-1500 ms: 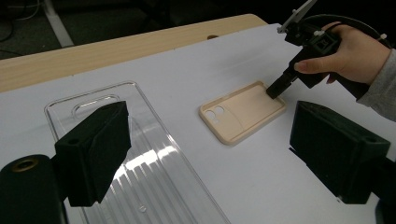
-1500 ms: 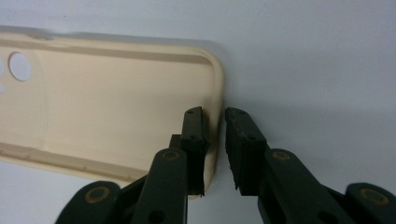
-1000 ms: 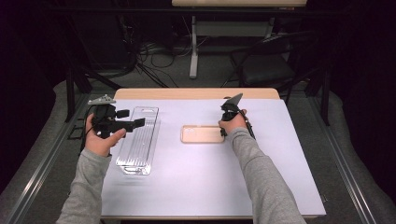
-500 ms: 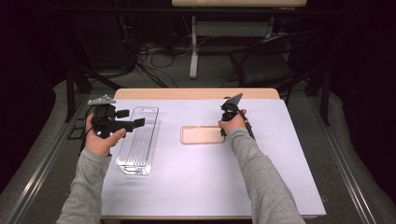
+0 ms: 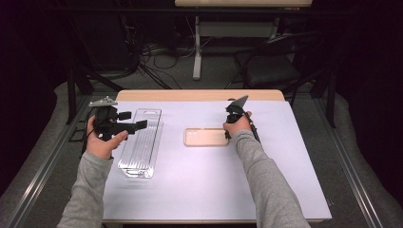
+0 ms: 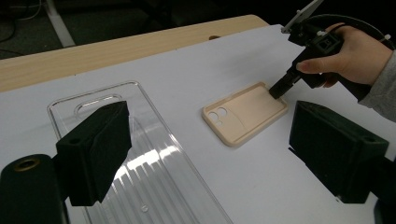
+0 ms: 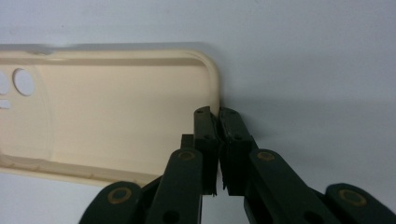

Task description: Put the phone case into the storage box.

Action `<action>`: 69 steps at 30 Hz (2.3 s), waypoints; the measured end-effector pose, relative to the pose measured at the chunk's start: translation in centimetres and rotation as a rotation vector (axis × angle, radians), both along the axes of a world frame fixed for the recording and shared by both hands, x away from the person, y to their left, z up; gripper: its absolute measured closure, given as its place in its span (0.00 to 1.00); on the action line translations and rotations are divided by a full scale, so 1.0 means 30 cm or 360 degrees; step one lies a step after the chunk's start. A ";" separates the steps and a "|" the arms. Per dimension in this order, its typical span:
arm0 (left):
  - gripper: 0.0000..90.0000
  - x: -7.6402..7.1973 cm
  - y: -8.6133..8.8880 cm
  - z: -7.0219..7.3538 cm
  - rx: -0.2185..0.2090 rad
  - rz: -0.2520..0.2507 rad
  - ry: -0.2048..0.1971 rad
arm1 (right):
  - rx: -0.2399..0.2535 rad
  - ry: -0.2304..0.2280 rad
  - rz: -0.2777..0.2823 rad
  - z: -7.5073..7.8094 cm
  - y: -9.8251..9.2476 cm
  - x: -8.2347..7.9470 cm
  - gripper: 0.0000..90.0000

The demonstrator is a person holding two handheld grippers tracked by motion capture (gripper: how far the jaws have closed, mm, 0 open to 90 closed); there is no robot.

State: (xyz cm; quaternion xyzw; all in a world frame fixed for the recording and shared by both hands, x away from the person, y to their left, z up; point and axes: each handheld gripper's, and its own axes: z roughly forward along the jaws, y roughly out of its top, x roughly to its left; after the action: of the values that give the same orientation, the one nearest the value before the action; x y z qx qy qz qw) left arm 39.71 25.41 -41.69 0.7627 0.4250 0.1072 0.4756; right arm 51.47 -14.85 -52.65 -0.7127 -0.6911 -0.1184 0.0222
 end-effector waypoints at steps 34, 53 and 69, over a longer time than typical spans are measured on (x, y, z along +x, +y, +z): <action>0.16 -0.004 -0.013 0.001 0.0007 -0.0011 -0.0018 | 0.0223 -0.0201 -0.0031 0.057 -0.035 -0.023 0.97; 0.17 -0.015 -0.060 -0.002 0.0032 -0.0038 -0.0061 | 0.0425 -0.0446 0.0021 0.108 -0.074 -0.088 0.97; 0.17 -0.044 -0.114 0.012 0.0033 -0.0082 -0.0151 | 0.0510 -0.0661 0.0103 0.146 -0.086 -0.189 0.97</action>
State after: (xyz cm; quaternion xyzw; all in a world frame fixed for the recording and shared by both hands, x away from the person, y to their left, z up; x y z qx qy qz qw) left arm 38.40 21.97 -41.34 0.7723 0.3810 0.1355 0.4898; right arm 45.81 -17.44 -48.26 -0.6381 -0.6756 -0.3694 -0.0038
